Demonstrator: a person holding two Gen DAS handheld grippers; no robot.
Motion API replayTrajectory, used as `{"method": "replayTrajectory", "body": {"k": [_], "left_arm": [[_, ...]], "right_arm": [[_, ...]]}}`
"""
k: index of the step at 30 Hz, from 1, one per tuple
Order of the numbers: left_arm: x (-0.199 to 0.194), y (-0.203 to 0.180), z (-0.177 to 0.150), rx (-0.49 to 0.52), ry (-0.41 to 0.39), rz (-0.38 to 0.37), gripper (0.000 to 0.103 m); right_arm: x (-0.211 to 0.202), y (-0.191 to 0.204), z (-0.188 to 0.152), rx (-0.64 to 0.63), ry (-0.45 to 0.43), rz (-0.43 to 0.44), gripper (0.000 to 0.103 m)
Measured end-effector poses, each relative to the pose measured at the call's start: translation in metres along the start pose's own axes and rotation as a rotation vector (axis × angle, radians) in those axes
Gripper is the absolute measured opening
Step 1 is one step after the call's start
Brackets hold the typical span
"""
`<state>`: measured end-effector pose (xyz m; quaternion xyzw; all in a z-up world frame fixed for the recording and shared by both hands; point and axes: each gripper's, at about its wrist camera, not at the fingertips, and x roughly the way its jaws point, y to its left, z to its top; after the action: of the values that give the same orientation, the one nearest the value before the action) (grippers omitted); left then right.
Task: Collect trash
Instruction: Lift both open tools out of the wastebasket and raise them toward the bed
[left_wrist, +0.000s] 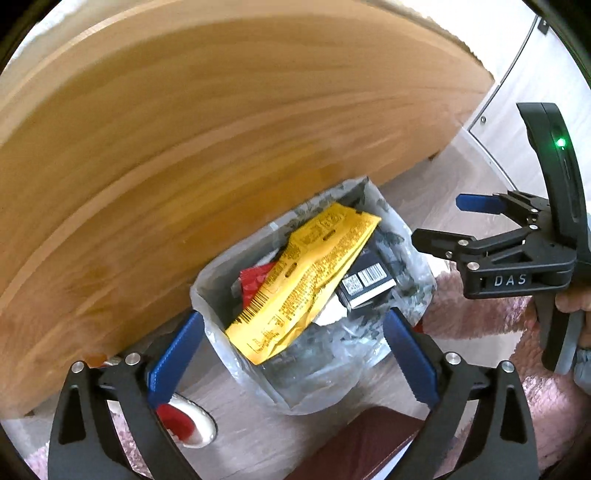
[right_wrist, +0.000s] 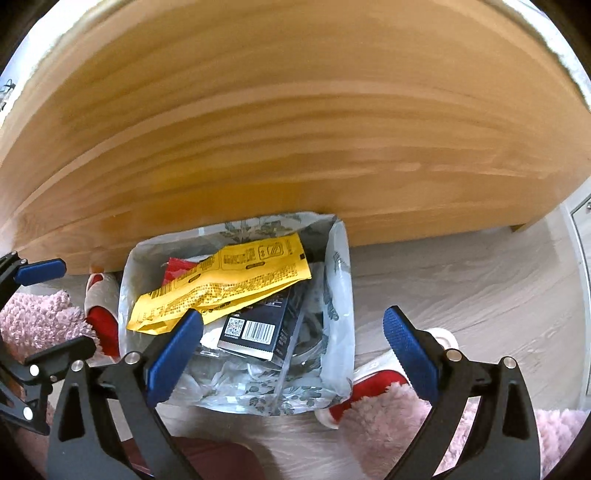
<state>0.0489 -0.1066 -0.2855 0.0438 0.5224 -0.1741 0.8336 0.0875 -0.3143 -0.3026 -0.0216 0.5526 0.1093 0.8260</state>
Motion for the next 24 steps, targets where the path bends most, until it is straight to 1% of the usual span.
{"method": "replayTrajectory", "body": {"k": [8,13,17,24], "left_arm": [[-0.021,0.005,-0.006,-0.021,-0.113,0.027,0.095],[-0.034,0.009,-0.004,-0.037,-0.187,0.052,0.095],[-0.042,0.013,-0.001,-0.062,-0.226,0.065,0.095],[-0.063,0.017,0.004,-0.086,-0.316,0.095,0.095]], "right_arm": [[-0.015,0.003,-0.002,0.0,-0.062,-0.023,0.094],[-0.03,0.006,-0.002,-0.002,-0.111,-0.031,0.095],[-0.039,0.008,0.0,-0.002,-0.146,-0.031,0.095],[-0.066,0.015,0.006,-0.021,-0.249,-0.034,0.095]]}}
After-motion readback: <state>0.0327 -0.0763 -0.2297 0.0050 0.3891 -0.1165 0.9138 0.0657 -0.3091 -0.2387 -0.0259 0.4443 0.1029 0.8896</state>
